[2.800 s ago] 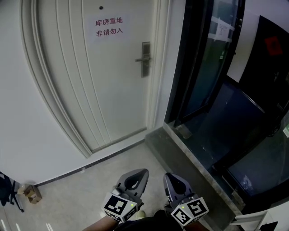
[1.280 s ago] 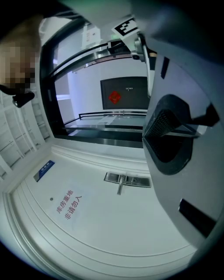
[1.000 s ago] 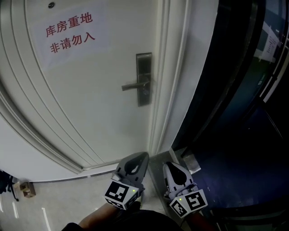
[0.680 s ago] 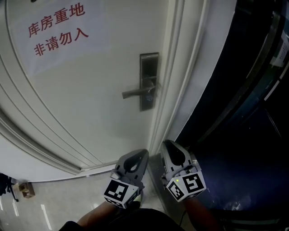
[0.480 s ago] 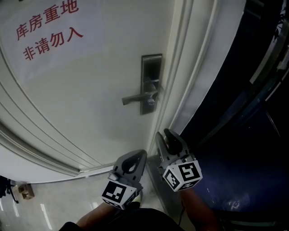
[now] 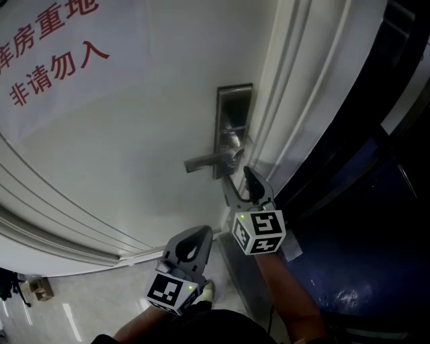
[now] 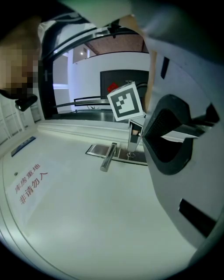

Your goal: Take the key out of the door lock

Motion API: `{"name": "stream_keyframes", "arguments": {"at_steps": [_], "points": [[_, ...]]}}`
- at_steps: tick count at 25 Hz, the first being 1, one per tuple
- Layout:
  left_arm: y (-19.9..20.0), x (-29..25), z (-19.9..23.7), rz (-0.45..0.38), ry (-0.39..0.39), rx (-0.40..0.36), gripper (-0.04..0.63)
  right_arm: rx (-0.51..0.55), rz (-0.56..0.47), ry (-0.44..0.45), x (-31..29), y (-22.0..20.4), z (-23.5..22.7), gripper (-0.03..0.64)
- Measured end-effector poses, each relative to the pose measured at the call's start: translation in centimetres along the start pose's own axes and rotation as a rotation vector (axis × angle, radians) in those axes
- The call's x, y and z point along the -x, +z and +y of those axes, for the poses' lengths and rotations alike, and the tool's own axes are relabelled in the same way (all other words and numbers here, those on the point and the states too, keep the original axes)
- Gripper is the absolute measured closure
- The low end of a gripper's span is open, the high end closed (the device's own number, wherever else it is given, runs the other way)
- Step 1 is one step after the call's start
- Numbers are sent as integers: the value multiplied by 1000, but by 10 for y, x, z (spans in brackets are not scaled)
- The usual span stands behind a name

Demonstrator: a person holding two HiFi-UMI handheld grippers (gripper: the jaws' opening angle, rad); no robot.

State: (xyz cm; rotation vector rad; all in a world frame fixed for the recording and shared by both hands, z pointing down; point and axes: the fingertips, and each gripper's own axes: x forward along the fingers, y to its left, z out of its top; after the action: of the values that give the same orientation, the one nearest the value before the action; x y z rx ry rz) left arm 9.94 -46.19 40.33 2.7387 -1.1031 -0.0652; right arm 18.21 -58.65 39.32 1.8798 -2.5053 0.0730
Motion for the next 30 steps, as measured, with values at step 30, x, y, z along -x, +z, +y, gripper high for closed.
{"name": "stream_keyframes", "arguments": {"at_steps": [30], "points": [[-3,-6,26,11,22,17,591,-4,36,-79,-41,-5,-10,483]]}}
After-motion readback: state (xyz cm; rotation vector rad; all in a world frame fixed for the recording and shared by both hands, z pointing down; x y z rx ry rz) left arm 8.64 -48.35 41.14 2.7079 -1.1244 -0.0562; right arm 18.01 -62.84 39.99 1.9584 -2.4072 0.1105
